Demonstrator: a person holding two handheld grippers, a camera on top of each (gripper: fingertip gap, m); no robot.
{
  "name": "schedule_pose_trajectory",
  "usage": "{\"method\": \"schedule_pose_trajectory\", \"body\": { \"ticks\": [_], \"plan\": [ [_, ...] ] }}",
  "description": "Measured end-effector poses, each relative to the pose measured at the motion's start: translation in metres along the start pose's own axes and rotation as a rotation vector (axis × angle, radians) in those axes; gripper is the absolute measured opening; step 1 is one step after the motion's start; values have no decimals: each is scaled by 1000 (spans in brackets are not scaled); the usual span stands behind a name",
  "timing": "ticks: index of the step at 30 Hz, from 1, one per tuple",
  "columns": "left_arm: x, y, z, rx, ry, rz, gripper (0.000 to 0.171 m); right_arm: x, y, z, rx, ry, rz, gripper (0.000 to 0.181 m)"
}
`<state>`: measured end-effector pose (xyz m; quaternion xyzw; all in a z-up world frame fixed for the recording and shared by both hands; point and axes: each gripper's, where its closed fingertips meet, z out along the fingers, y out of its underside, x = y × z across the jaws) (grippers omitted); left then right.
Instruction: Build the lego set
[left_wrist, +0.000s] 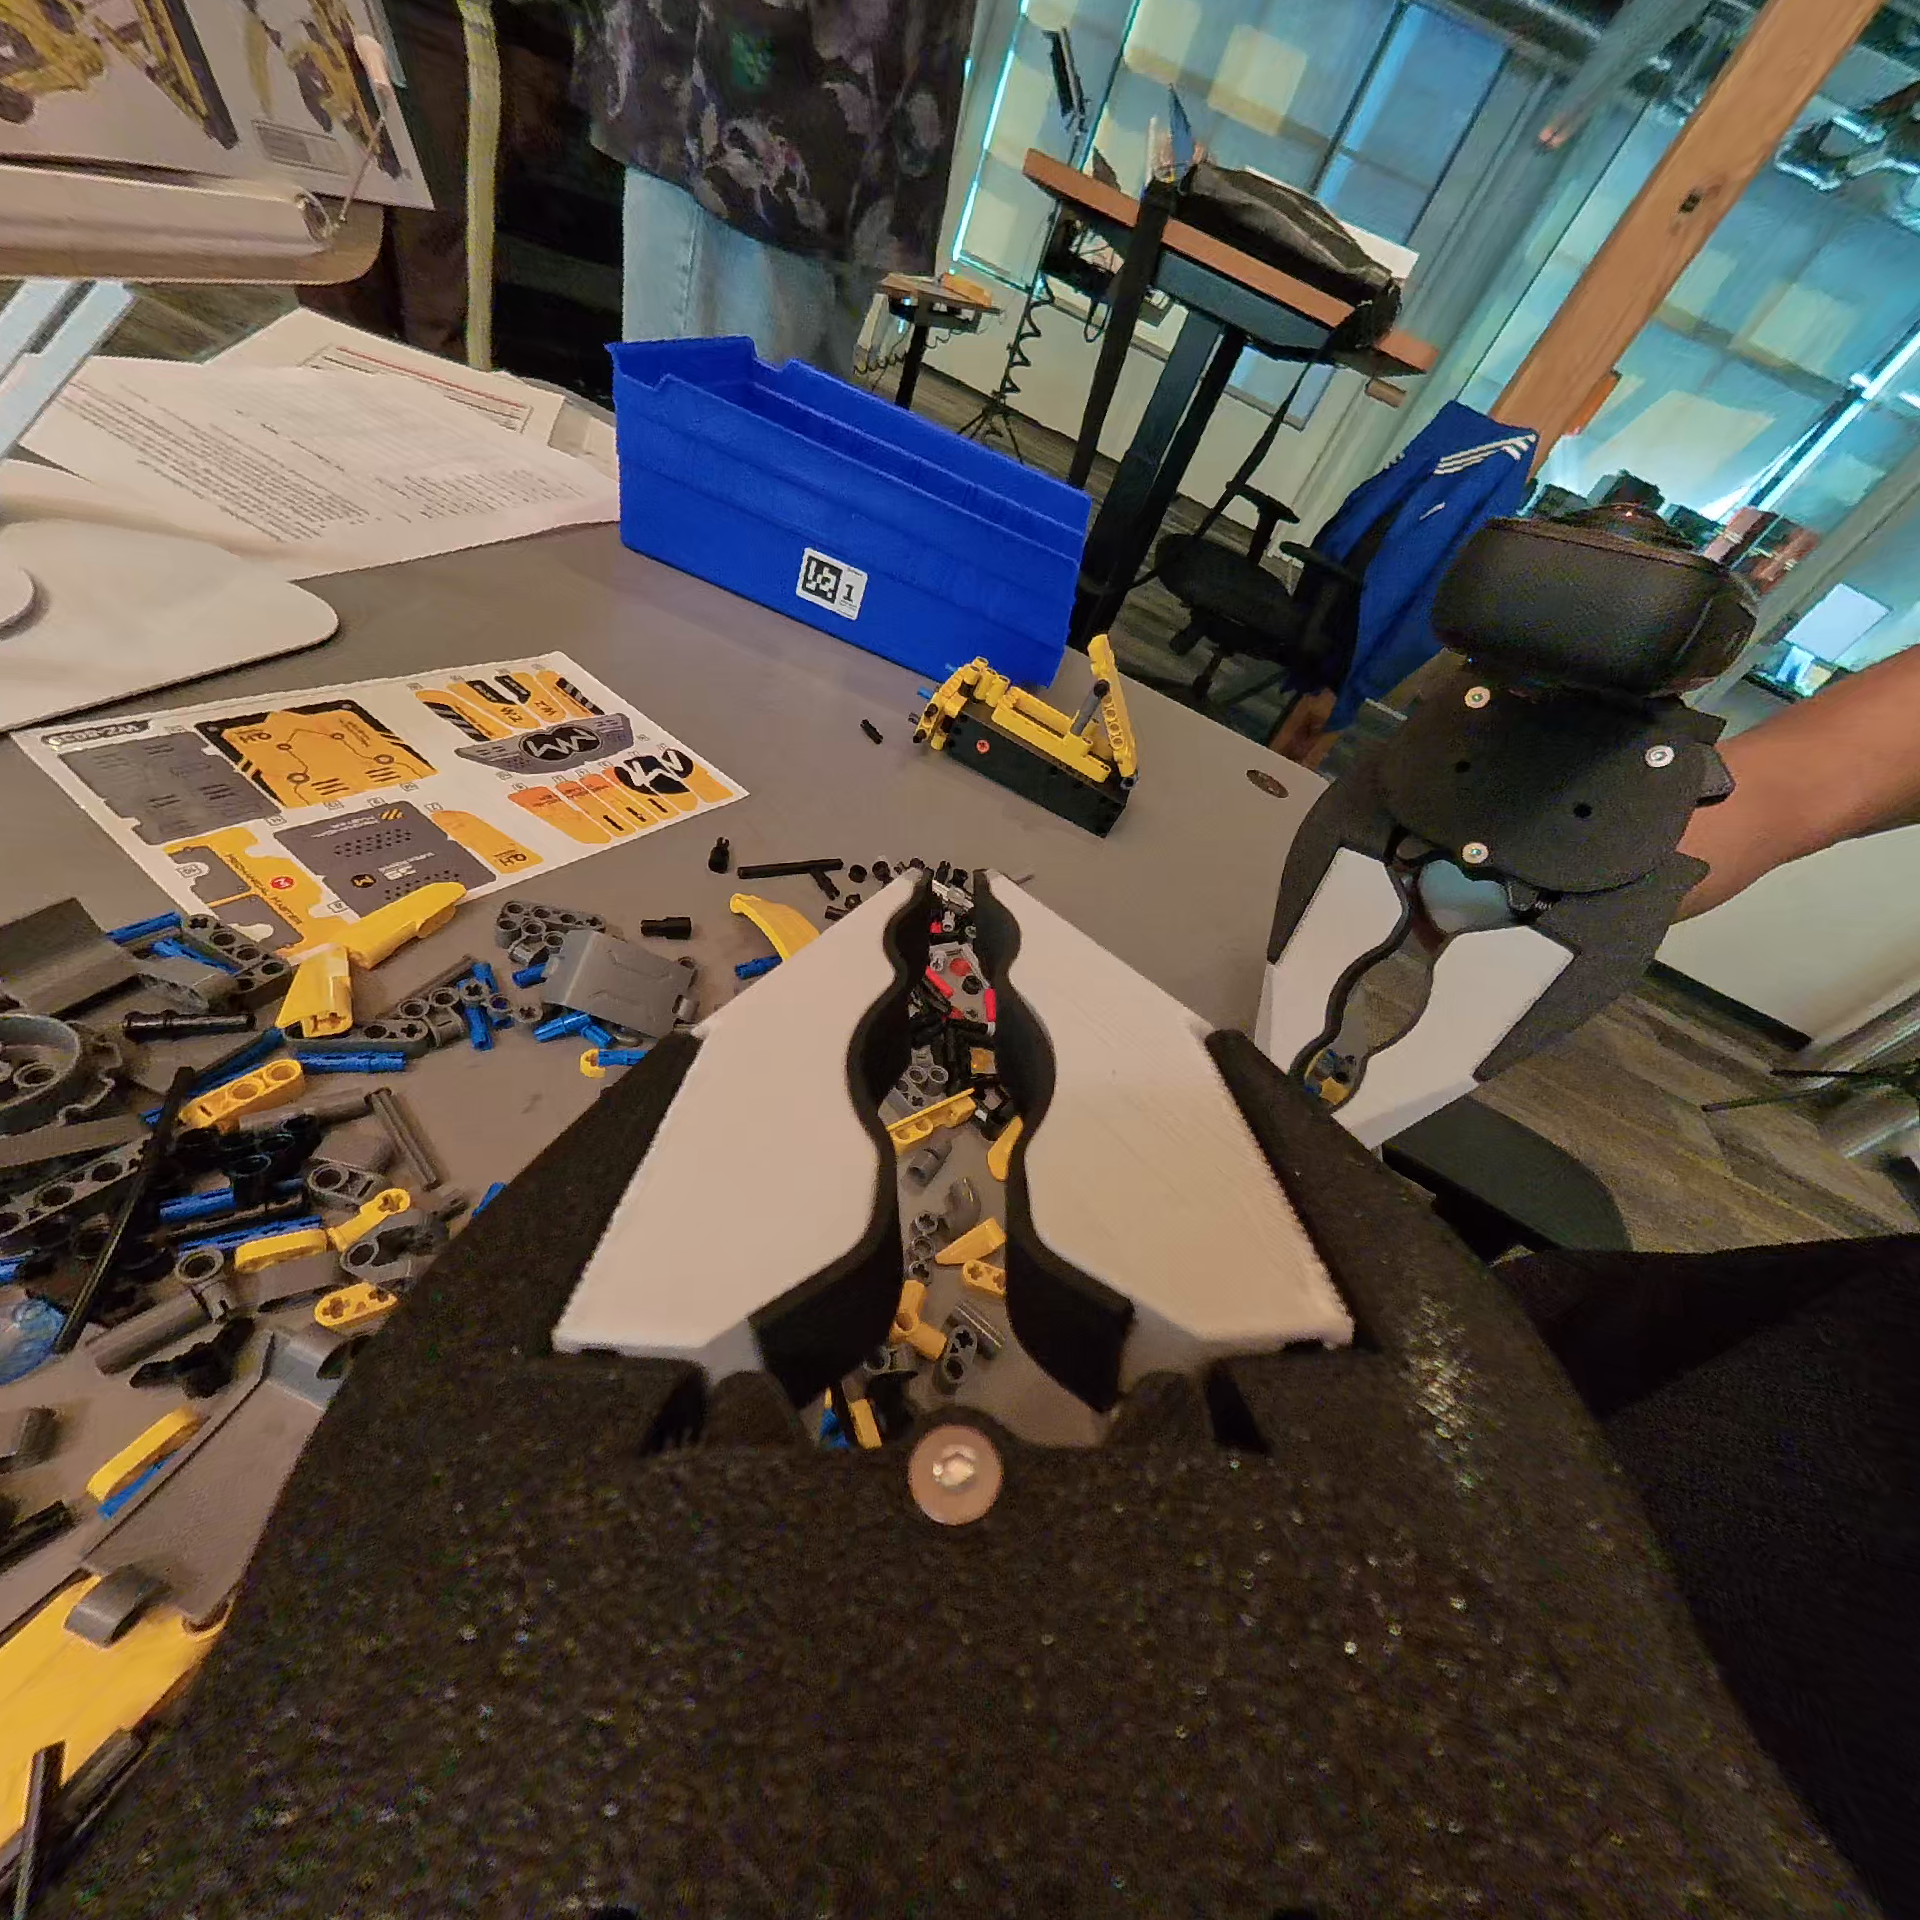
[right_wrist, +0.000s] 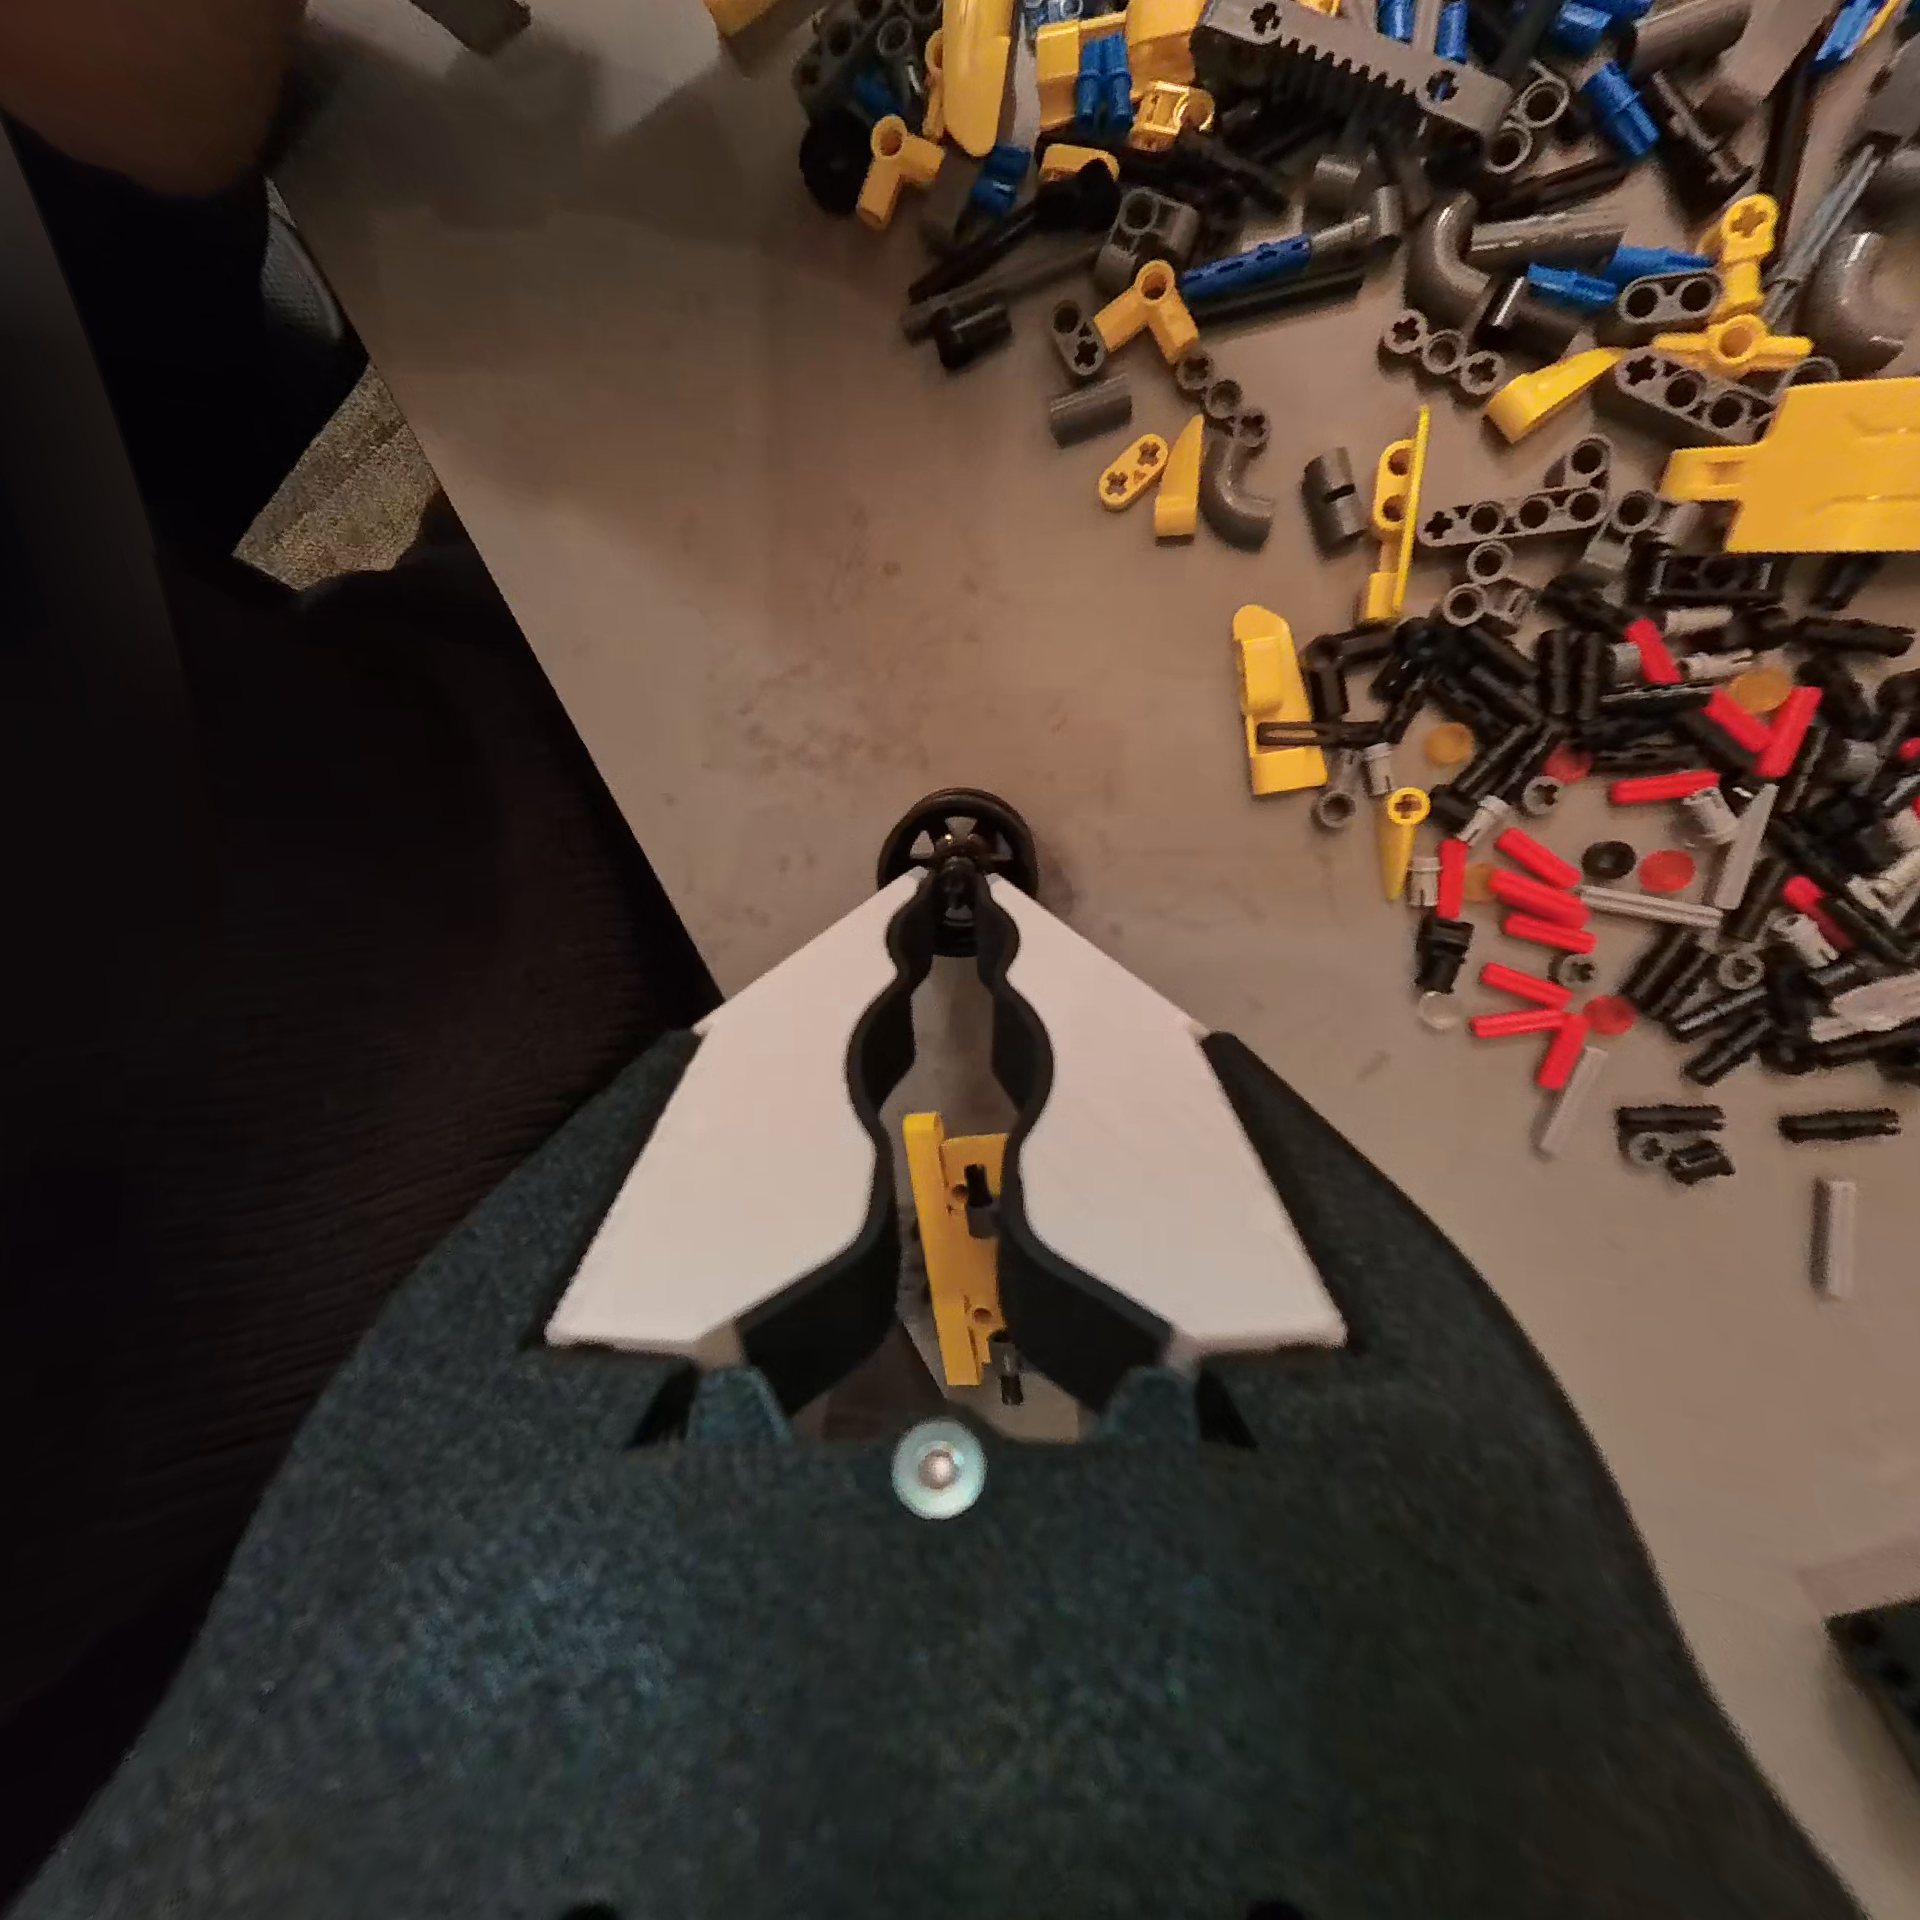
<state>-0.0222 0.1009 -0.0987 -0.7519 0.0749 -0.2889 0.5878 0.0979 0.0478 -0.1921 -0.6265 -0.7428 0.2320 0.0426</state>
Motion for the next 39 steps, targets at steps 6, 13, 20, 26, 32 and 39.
{"method": "schedule_pose_trajectory", "body": {
  "ticks": [6,13,20,26,32,39],
  "plan": [
    [-2,-2,-2,9,0,-8,7,3,-3,1,-3,17,21,7],
    [0,-5,-4,21,8,-7,7,5,1,4,-8,28,74,7],
    [-2,-6,-5,23,-2,-8,7,5,-1,5,-26,49,68,7],
    [-2,-6,-5,22,-2,-7,7,-3,-2,7,-79,76,-112,7],
    [-2,-6,-6,23,0,-7,7,-17,3,9,-136,-21,-294,7],
    [-2,-7,-6,29,5,-12,7,-18,2,10,-175,-11,-322,7]
  ]
}}
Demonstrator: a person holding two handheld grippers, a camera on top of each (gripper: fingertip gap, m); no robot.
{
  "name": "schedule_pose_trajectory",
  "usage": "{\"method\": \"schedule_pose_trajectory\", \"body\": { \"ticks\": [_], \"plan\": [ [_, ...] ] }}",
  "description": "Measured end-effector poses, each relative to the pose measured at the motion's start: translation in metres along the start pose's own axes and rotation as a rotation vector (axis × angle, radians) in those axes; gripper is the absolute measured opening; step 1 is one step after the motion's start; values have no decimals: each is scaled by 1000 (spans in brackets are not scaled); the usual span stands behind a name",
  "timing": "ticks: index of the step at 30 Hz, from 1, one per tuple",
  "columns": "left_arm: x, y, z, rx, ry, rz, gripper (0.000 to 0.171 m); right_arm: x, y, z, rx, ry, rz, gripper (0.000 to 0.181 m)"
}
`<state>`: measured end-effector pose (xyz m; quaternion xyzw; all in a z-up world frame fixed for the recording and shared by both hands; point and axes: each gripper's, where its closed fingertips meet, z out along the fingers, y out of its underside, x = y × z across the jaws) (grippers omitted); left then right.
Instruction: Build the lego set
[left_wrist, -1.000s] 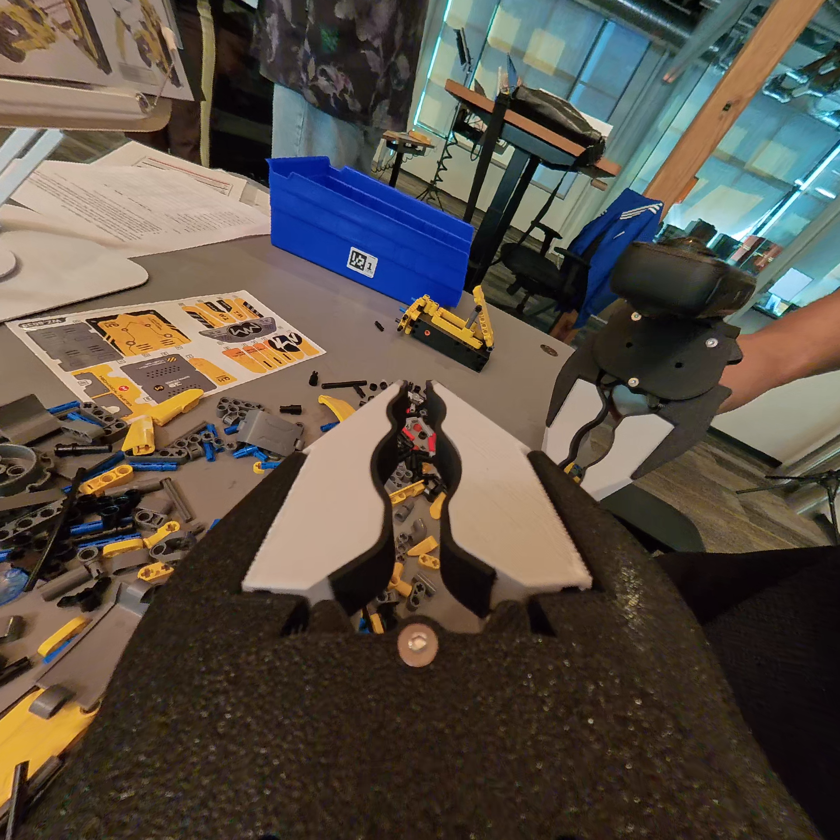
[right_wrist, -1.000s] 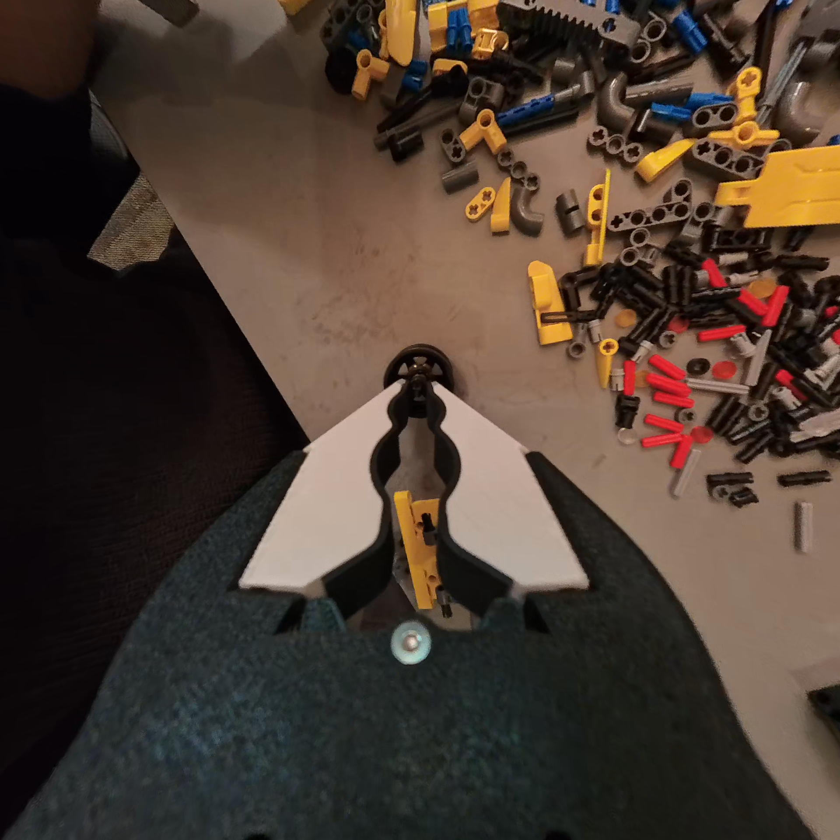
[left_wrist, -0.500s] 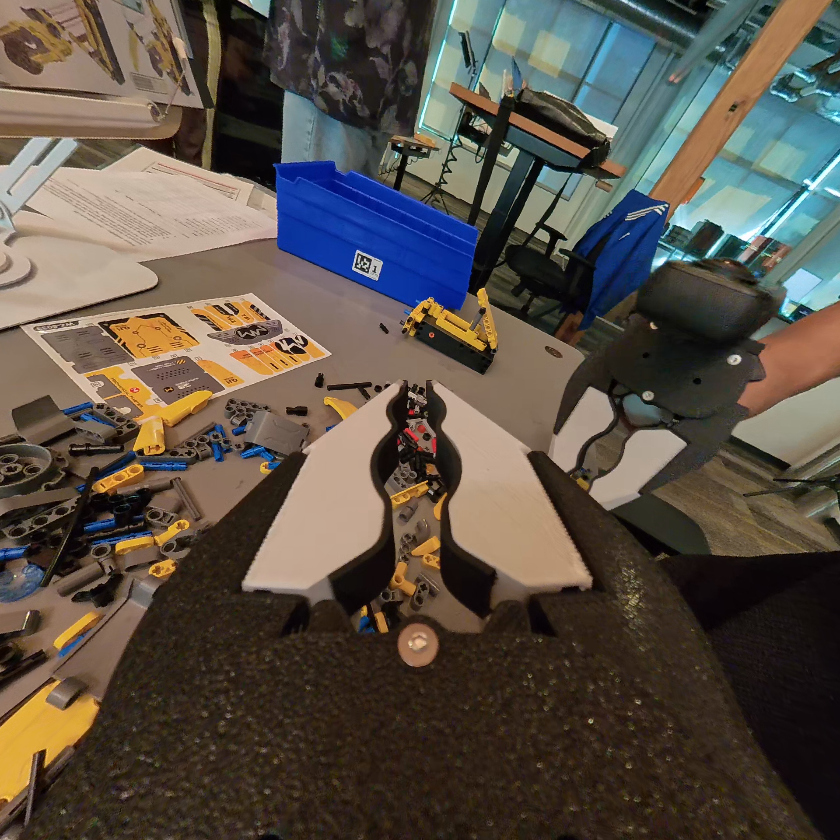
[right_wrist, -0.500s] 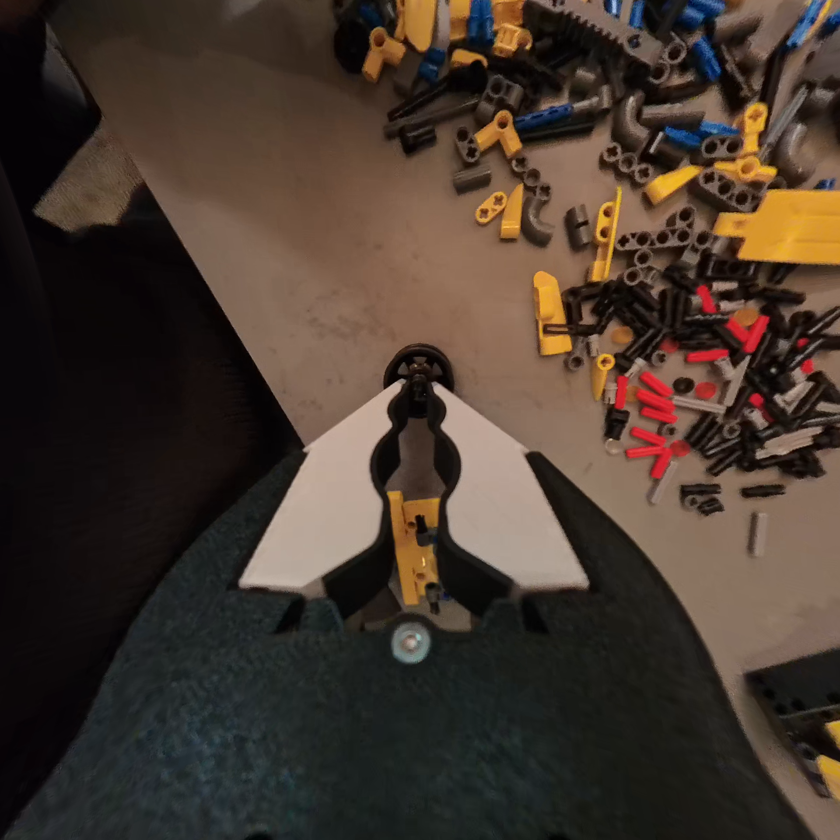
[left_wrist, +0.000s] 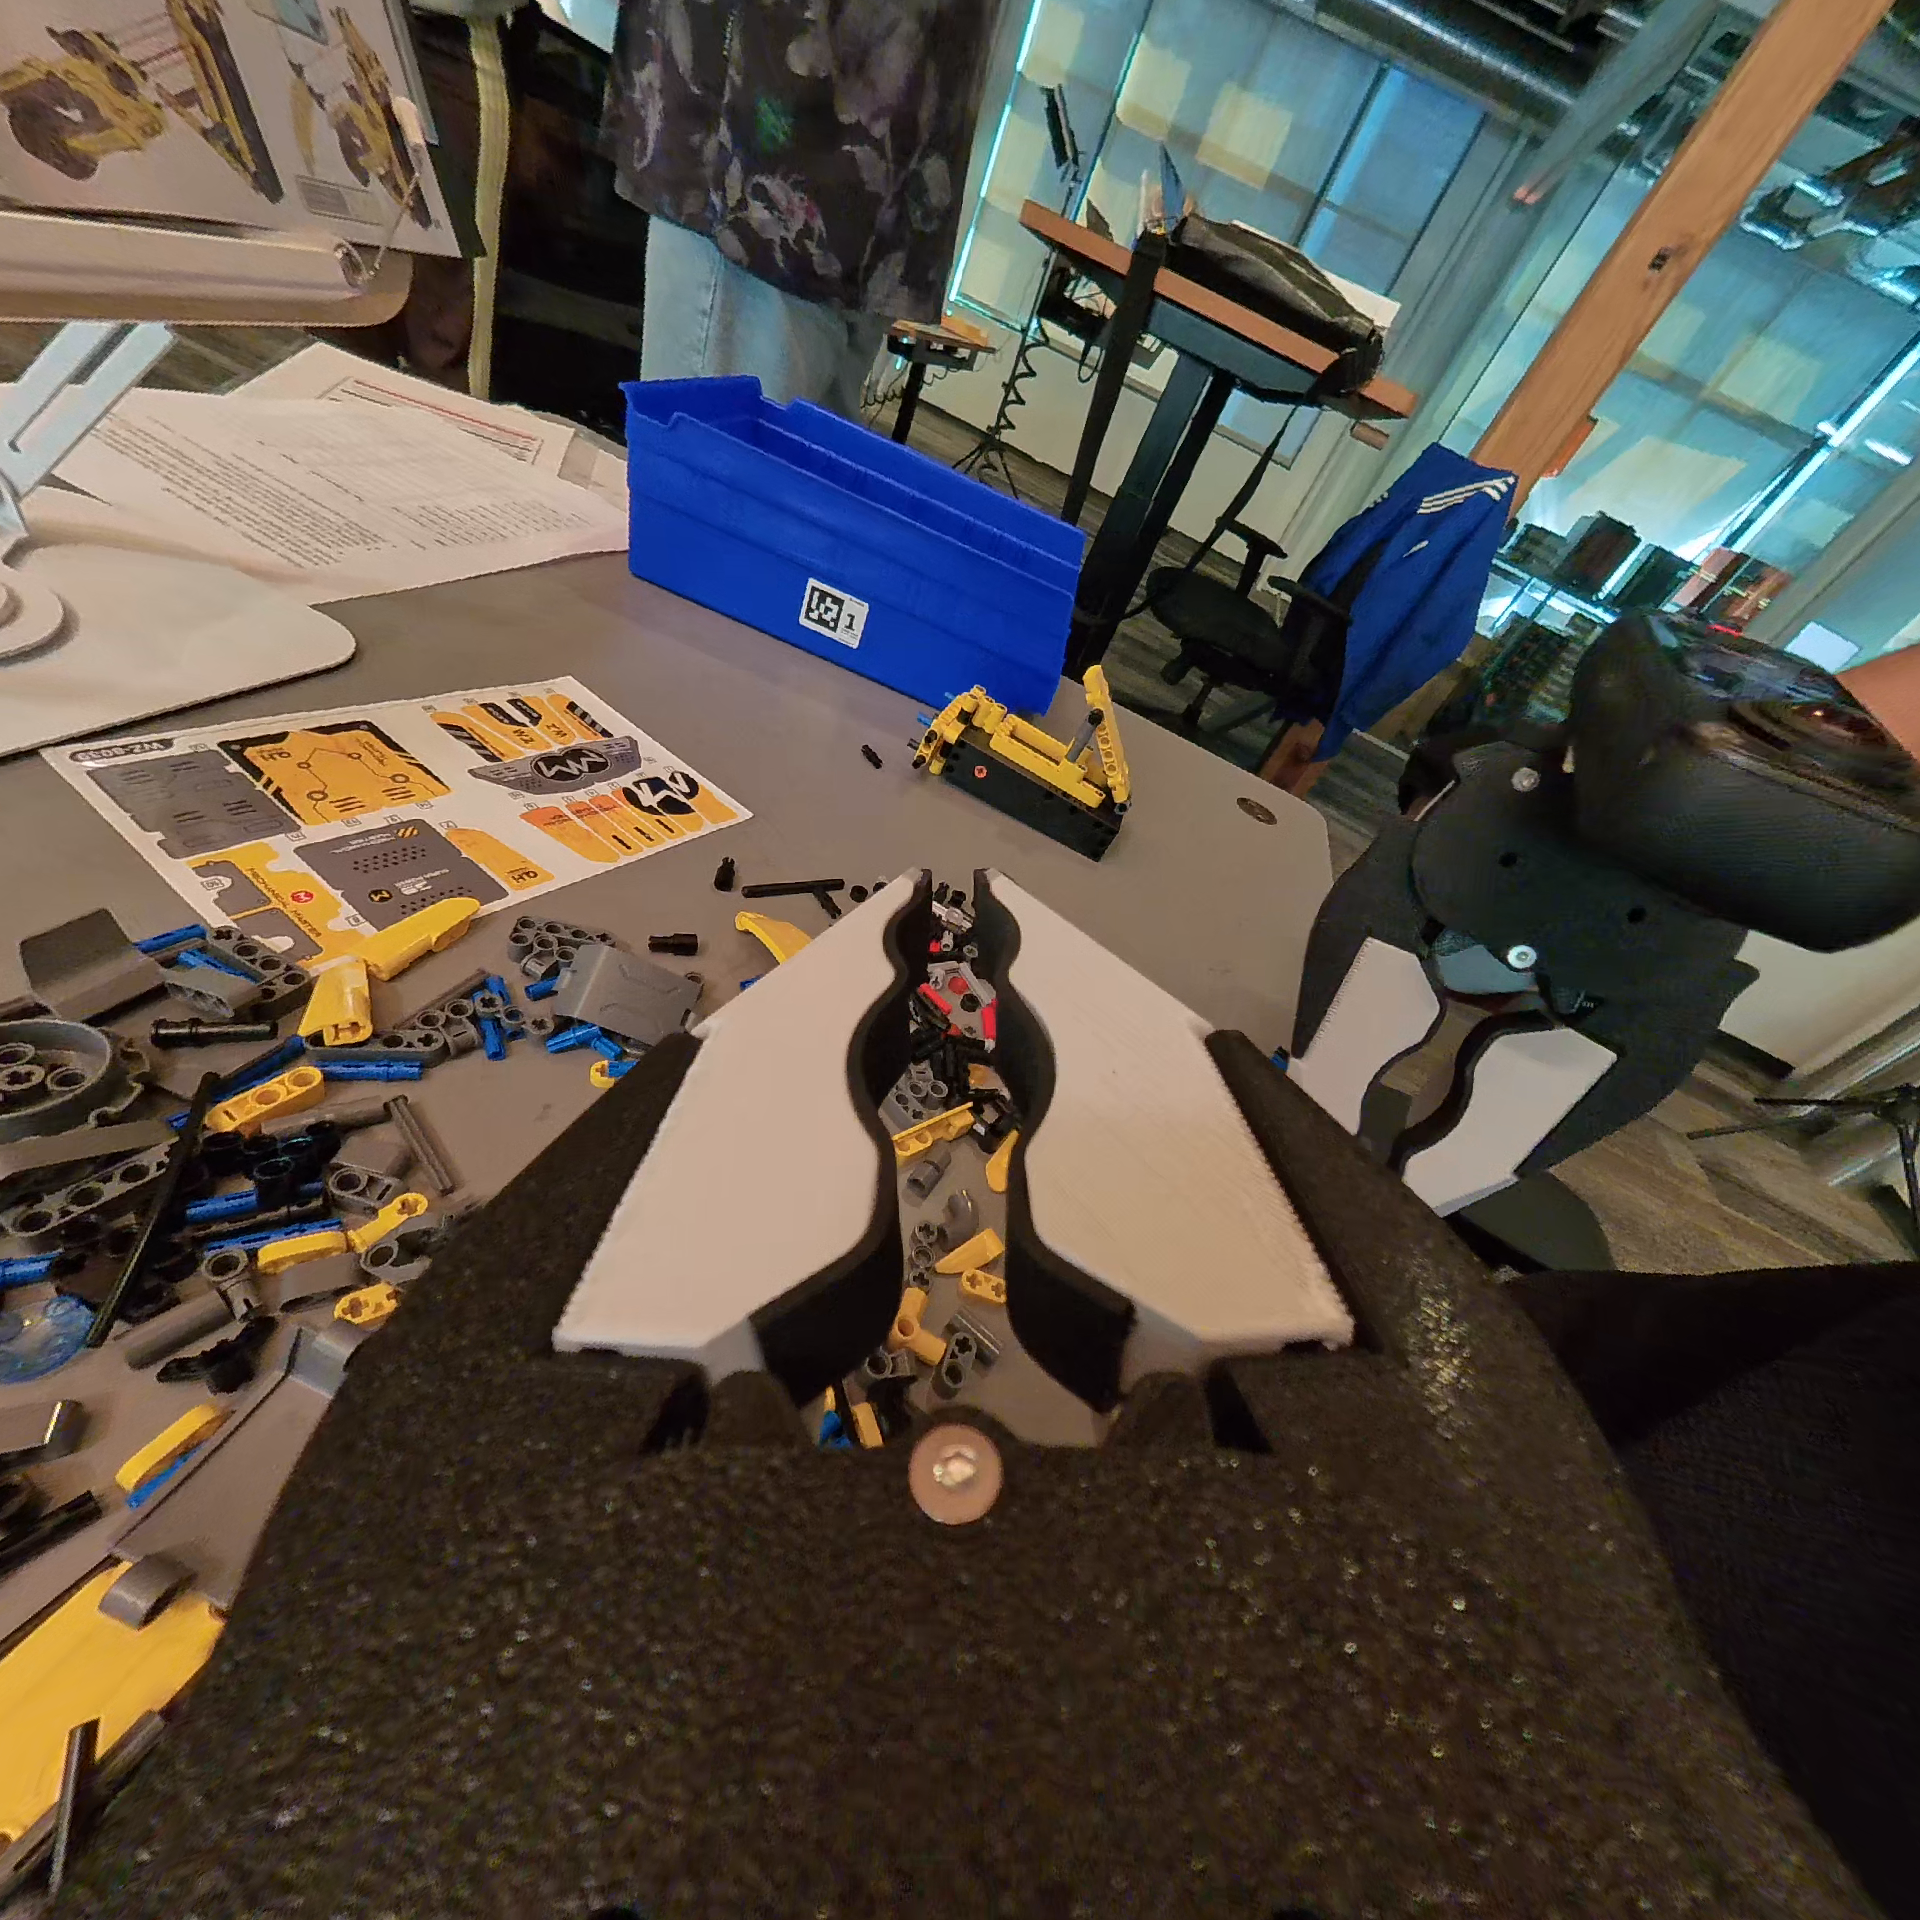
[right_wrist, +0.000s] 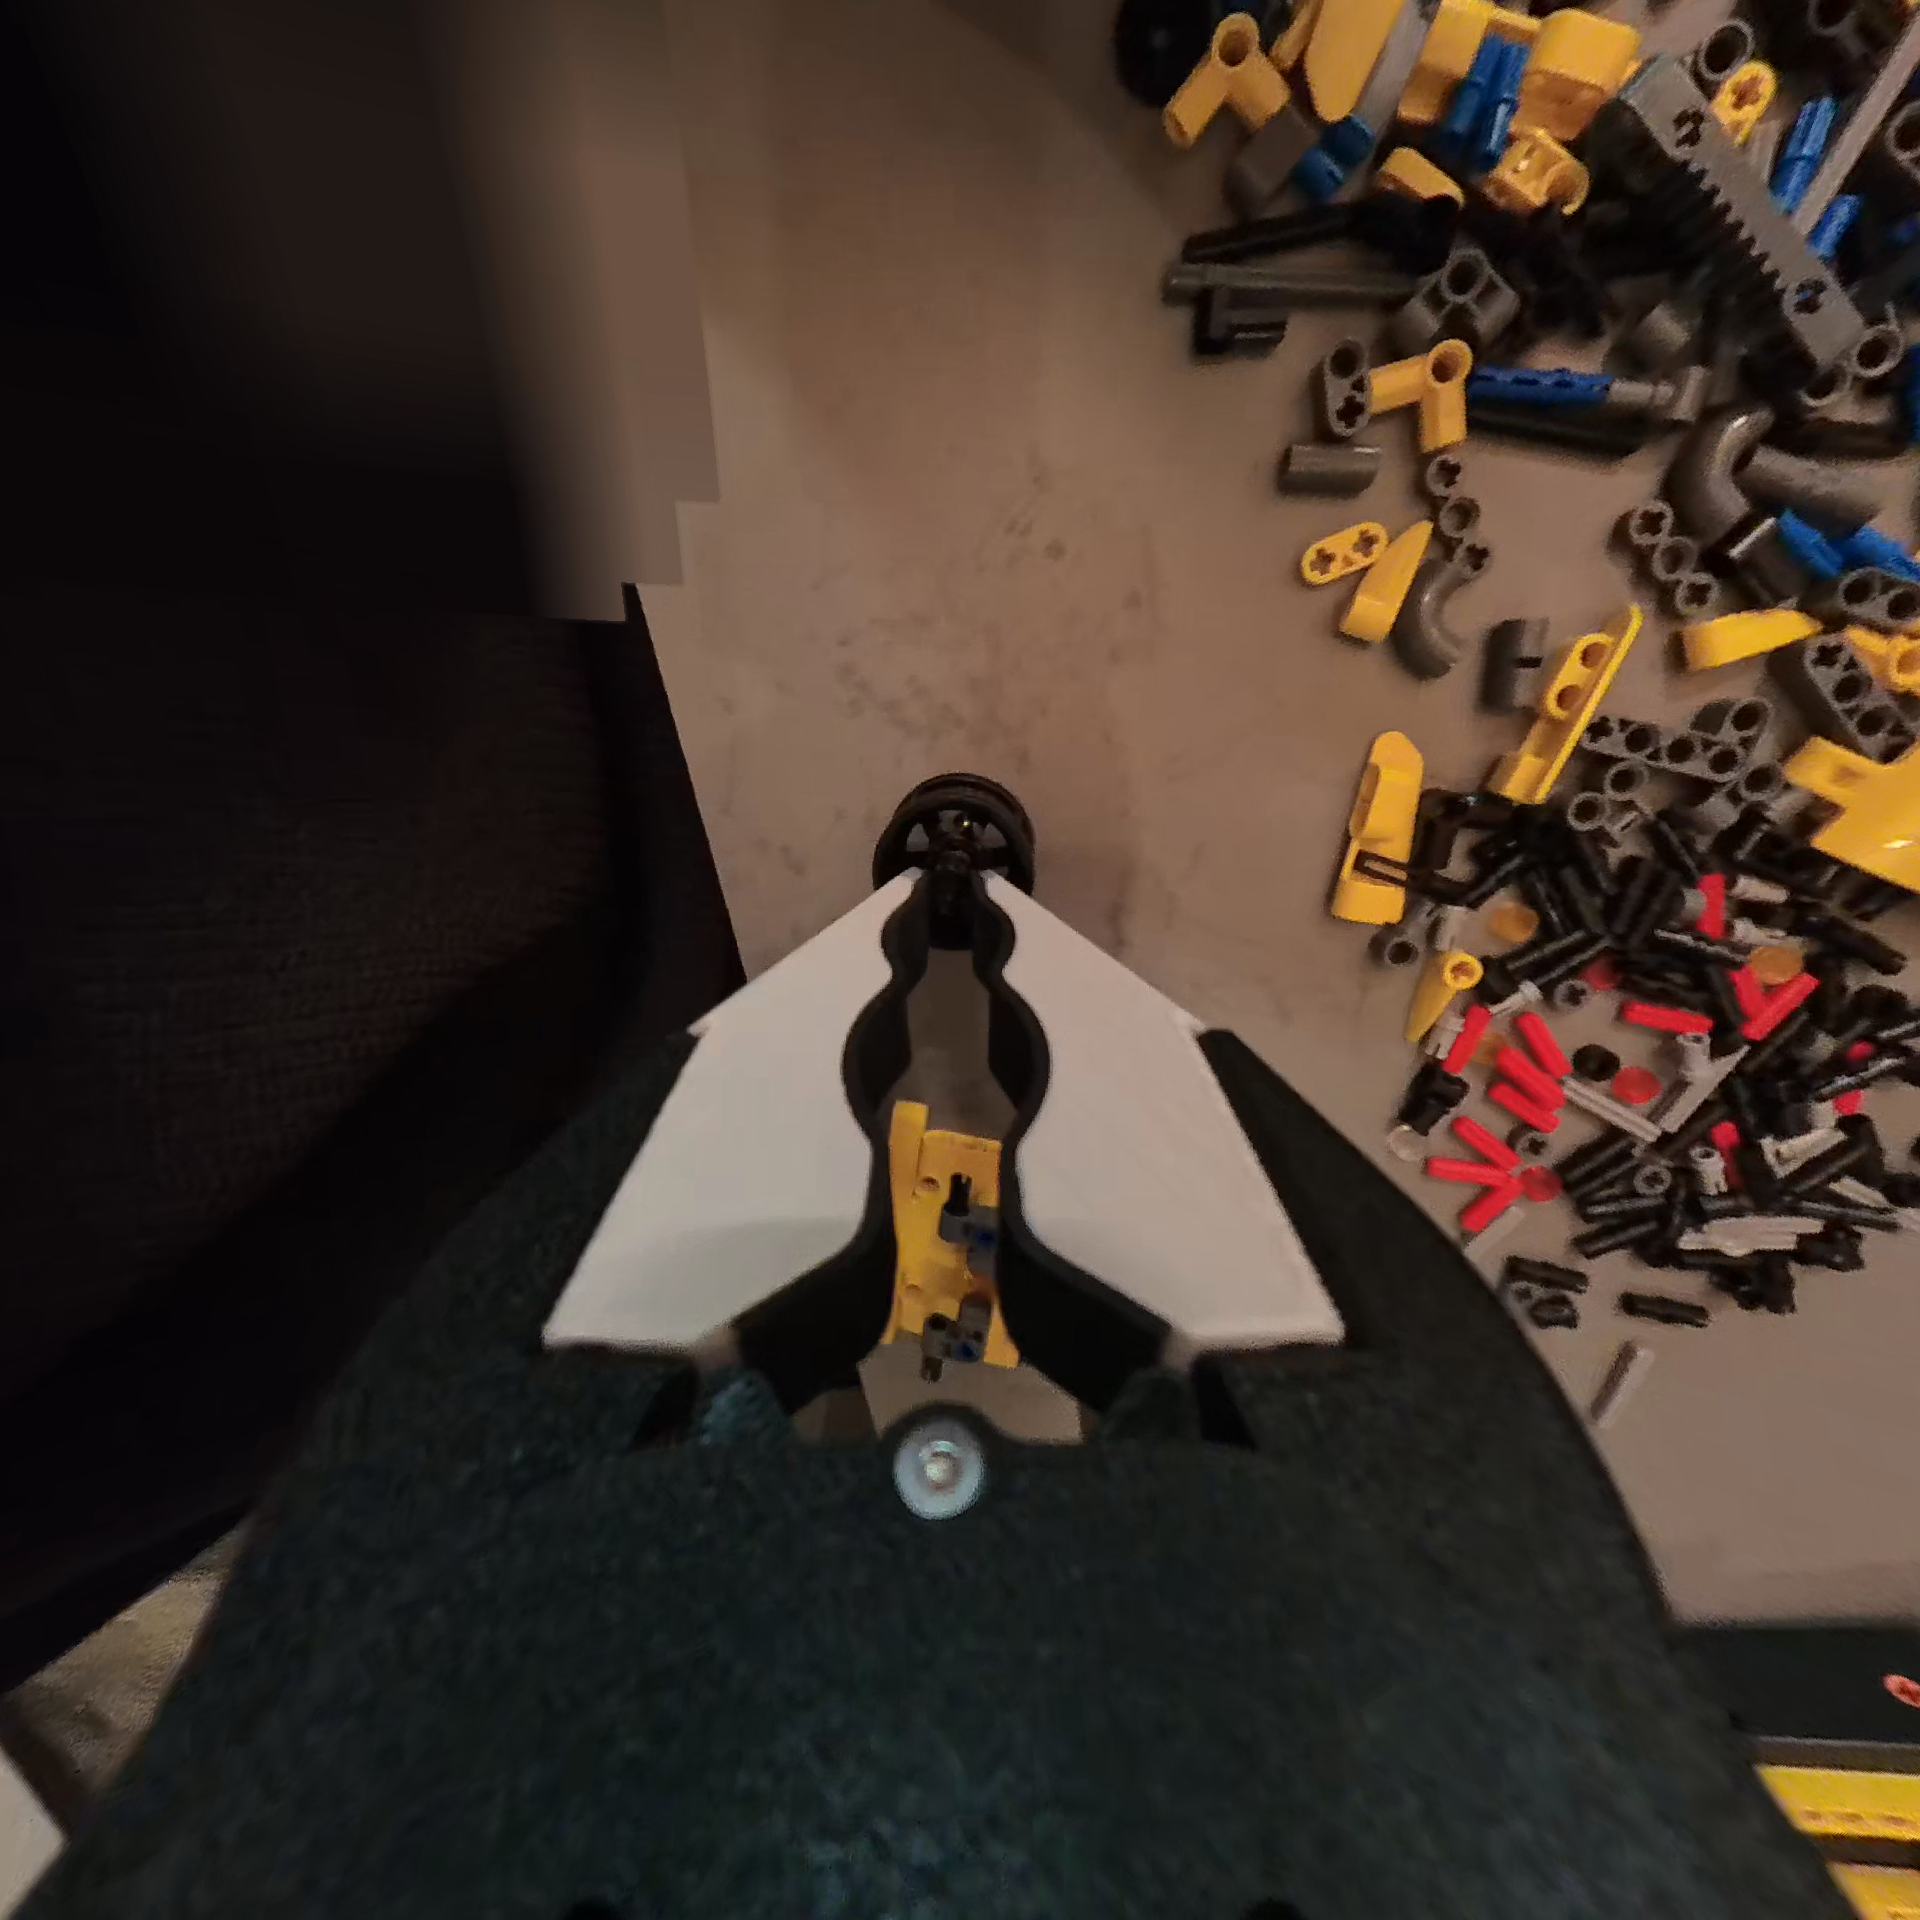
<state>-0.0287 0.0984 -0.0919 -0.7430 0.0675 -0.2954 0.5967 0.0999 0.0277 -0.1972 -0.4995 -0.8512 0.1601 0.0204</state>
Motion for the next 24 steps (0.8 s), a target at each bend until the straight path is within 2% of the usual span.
{"method": "schedule_pose_trajectory", "body": {
  "ticks": [4,13,24],
  "plan": [
    [0,0,0,-2,0,2,7,1,-1,0,-6,-5,78,7],
    [0,0,0,-1,-2,1,7,0,-3,1,-32,5,102,7],
    [0,0,0,-2,-4,1,7,1,-9,3,-162,-3,105,7]
  ]
}}
